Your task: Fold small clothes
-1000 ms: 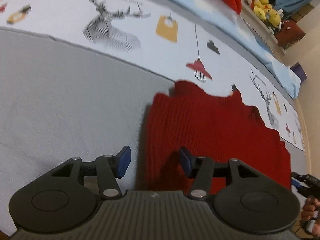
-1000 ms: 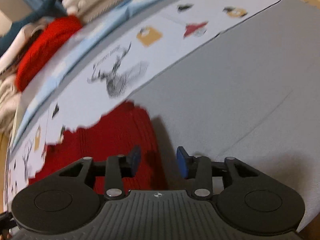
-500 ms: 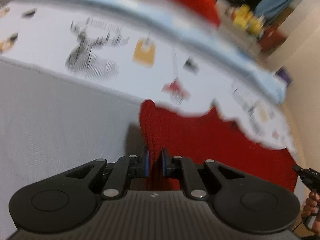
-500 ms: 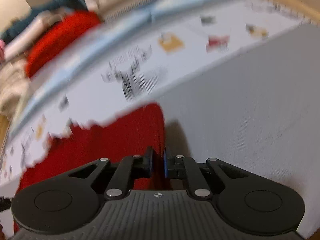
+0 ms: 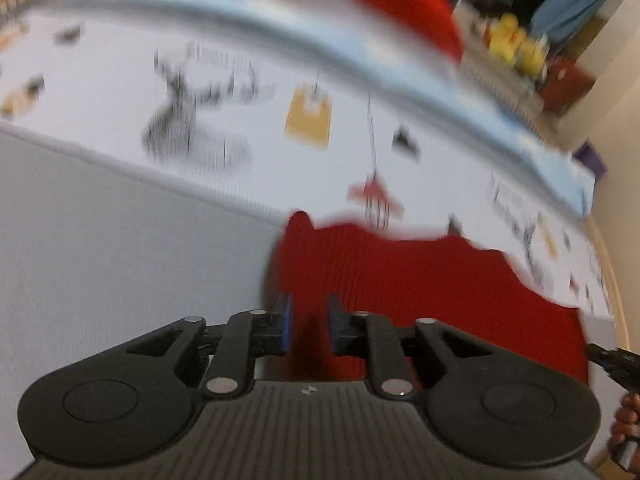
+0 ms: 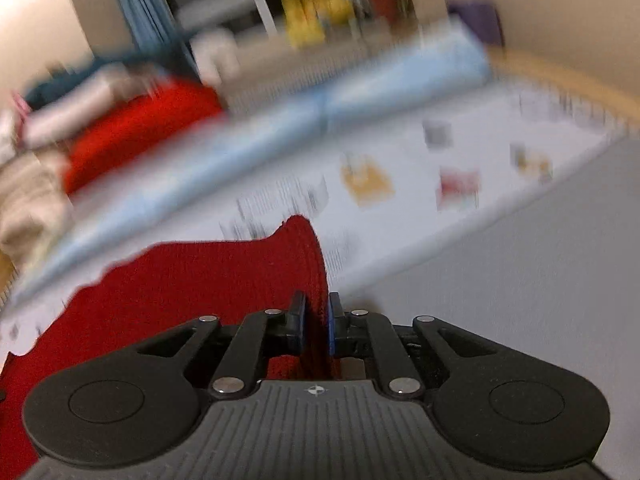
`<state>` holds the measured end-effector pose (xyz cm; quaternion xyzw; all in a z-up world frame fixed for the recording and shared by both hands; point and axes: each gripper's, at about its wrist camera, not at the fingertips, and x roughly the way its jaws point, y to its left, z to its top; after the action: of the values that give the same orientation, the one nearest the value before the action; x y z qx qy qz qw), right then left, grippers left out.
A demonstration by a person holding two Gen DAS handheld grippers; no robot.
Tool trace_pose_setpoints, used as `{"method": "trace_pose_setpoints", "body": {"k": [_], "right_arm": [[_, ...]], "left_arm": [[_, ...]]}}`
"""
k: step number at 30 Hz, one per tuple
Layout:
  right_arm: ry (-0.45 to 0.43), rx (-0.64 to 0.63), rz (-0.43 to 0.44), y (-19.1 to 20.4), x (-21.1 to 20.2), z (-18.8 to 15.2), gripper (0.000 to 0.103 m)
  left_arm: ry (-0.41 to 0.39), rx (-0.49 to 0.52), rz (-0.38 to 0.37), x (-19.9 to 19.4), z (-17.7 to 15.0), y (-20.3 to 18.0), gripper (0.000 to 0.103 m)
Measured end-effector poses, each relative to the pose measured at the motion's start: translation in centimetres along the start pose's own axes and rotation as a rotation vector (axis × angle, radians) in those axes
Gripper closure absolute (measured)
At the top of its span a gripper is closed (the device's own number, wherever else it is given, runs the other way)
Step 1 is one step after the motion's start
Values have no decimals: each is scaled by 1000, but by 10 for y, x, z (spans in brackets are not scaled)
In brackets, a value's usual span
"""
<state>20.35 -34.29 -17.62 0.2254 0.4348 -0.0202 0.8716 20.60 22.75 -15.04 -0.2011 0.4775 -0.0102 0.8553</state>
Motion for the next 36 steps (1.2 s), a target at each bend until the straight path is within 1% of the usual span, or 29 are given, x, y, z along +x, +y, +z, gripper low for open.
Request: {"method": "trace_pose_setpoints", "body": {"k": [1, 2, 3, 4, 5, 6, 7, 10, 13, 15, 18, 20, 21, 22, 23, 24, 25, 26, 27, 28, 29, 30, 32, 33, 34, 35, 36], "right_arm": [[60, 13, -34, -3, 9, -4, 87], [110, 18, -60, -7, 15, -8, 85], [148, 34, -74, -11, 19, -13, 82], [163, 64, -71, -16, 18, -19, 79], [169, 91, -58, -20, 16, -21, 78], [147, 102, -24, -23, 13, -24, 78], [157, 106, -11, -26, 9, -27, 76], [208, 116, 13, -36, 1, -42, 70], [243, 130, 26, -40, -14, -54, 68], [259, 130, 27, -42, -24, -61, 68], [285, 83, 37, -40, -40, -68, 68], [270, 59, 55, -38, -54, -71, 68], [268, 56, 68, -38, -60, -75, 68], [275, 56, 67, -38, -63, -78, 68], [278, 52, 58, -37, -65, -81, 68], [278, 41, 46, -37, -66, -84, 68], [282, 23, 33, -35, -66, -87, 68], [290, 6, 25, -34, -66, -91, 68], [296, -8, 21, -32, -65, -94, 68], [293, -19, 22, -31, -66, -96, 70], [276, -25, 28, -31, -69, -95, 84], [250, -22, 35, -31, -74, -94, 88], [172, 16, 69, -35, -90, -90, 90], [122, 44, 94, -38, -100, -87, 90], [92, 57, 107, -39, -107, -86, 91], [80, 61, 105, -40, -110, -86, 91], [94, 55, 85, -40, -108, -88, 91]], "left_arm": [[43, -6, -12, 4, -2, 3, 55], [92, -9, -23, 7, -6, 5, 53], [122, -4, -25, 8, -9, 7, 53], [144, 13, -25, 8, -14, 7, 53], [164, 30, -28, 8, -17, 10, 53], [185, 42, -38, 7, -21, 12, 53], [202, 49, -49, 5, -25, 14, 53], [222, 76, -59, -2, -39, 15, 53], [269, 94, -79, -9, -49, 13, 54], [286, 101, -71, -17, -52, 9, 54], [262, 124, -56, -36, -59, 2, 54], [234, 133, -48, -45, -70, 1, 54], [209, 126, -37, -48, -76, 2, 54], [206, 105, -20, -49, -80, 4, 55], [202, 87, -13, -50, -82, 6, 59], [189, 80, -25, -51, -83, 6, 64], [185, 85, -25, -52, -83, 5, 68], [190, 100, -15, -51, -85, 4, 74], [199, 113, 2, -50, -87, 4, 84], [197, 110, 12, -51, -88, 5, 87], [177, 93, 2, -55, -88, 8, 88], [148, 79, -15, -61, -87, 10, 89], [70, 65, -58, -79, -84, 12, 89], [50, 66, -65, -84, -84, 13, 89], [48, 73, -57, -85, -84, 13, 89], [67, 82, -33, -82, -86, 12, 89], [106, 94, -2, -75, -88, 12, 89]]}}
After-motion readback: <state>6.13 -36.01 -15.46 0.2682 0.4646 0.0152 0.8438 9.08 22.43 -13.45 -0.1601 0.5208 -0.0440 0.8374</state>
